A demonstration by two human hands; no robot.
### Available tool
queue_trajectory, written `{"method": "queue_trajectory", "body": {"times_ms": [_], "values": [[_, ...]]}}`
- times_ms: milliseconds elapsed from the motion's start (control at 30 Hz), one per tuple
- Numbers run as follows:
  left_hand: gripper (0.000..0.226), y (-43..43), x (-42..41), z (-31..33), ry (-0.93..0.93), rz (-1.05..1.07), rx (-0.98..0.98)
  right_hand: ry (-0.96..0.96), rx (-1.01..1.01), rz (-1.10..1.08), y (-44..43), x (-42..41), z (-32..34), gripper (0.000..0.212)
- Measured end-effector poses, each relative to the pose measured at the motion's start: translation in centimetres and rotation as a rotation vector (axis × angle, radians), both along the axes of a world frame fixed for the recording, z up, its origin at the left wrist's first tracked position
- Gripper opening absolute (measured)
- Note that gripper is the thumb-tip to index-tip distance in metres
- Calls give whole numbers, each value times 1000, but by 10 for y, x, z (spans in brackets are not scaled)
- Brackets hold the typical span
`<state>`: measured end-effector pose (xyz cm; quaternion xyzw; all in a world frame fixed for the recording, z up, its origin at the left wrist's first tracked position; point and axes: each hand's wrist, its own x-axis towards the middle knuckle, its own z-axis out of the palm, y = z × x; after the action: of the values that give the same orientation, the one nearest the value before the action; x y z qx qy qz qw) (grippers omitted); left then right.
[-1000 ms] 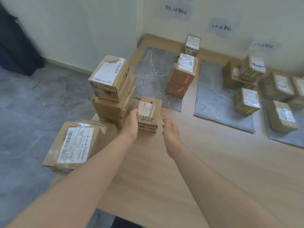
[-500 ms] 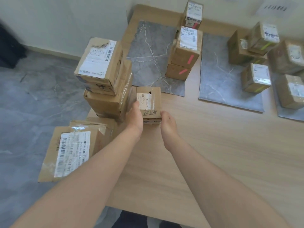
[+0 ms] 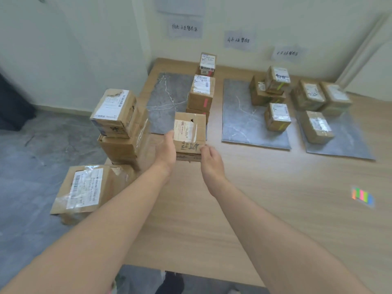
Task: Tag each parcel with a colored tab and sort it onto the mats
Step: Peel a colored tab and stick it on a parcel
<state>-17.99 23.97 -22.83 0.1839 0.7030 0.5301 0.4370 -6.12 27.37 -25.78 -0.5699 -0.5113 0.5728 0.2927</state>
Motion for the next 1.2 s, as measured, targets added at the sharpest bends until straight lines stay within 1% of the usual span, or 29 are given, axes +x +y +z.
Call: {"method": "queue_trajectory", "body": {"times_ms": [133,233,333,400,567,767,867,1067,1200], "values": [[47,-13,60,18,-7,20,60,9,98,16,-8,59,18,30],[46,-26,107,26,-7,25,92,15,131,35,-18,108,26,33],[46,-33,149,29,12,36,123,14,171,42,-26,153,31,40],[47,-36,176,29,18,19,127,20,172,31,-28,182,31,36],[50,-37,226,17,-10,-14,114,9,139,-9,-33,236,17,31],[44,-23,262,-9,-66,-139,86,-28,84,-108,-31,275,-11,28],[43,-18,273,-32,-85,-179,28,-40,33,-139,-33,290,-32,25],[46,-16,290,-78,-114,-242,-68,-43,-99,-168,-45,306,-80,26],[46,-17,295,-100,-131,-278,-131,-58,-170,-224,-47,313,-103,26]]}}
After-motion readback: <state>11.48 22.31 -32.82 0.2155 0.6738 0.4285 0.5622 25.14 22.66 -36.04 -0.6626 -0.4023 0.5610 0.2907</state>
